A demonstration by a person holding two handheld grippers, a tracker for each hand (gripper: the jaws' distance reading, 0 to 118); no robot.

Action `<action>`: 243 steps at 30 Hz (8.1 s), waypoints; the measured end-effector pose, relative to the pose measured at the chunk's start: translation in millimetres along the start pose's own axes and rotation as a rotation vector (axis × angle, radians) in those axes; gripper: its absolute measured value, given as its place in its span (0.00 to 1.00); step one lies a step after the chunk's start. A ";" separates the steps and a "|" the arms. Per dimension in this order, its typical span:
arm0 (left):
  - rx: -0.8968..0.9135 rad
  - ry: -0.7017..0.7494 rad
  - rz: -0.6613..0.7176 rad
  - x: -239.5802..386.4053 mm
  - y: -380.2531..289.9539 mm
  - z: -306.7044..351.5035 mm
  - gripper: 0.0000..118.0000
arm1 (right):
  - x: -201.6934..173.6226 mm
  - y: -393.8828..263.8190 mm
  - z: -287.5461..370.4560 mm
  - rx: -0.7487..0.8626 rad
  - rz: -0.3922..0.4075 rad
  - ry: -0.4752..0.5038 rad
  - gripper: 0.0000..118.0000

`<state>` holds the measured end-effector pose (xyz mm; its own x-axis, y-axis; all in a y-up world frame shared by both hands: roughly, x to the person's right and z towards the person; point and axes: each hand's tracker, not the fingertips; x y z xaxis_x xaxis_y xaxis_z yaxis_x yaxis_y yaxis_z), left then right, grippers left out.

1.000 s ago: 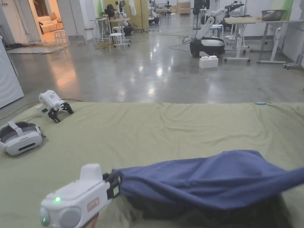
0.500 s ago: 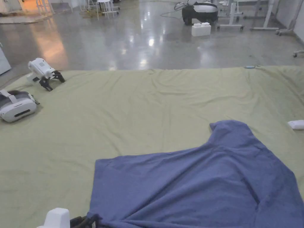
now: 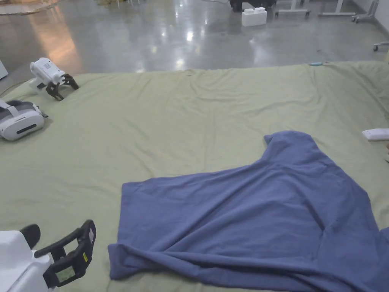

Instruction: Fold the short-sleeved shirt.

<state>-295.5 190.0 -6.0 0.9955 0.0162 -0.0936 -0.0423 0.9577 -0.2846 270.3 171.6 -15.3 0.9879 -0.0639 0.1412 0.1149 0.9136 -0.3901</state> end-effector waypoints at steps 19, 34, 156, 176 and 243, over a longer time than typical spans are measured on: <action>-0.254 -0.129 0.028 28.7 5.5 -10.5 0.35 | -102.4 7.1 35.2 0.188 0.204 0.293 0.00; -0.688 -0.088 0.151 -4.7 -97.3 -184.2 0.22 | -24.2 -33.9 48.8 0.024 0.084 0.122 0.00; -0.629 0.109 -0.038 47.8 -108.0 -232.6 0.05 | -14.0 -11.8 -324.3 -0.504 0.039 -0.010 0.49; -0.628 -0.071 0.050 -35.6 -83.2 -136.1 0.00 | -19.2 -48.2 -104.2 -0.506 -0.068 -0.101 0.00; -0.871 0.001 -0.067 5.0 -55.9 -323.1 0.03 | -21.5 13.9 -372.1 -0.918 0.150 0.041 0.68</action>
<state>-315.6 43.7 -298.9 0.9981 -0.0326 -0.0514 -0.0343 0.3964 -0.9174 289.4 36.2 -362.3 1.0000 -0.0010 0.0052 0.0053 0.2393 -0.9709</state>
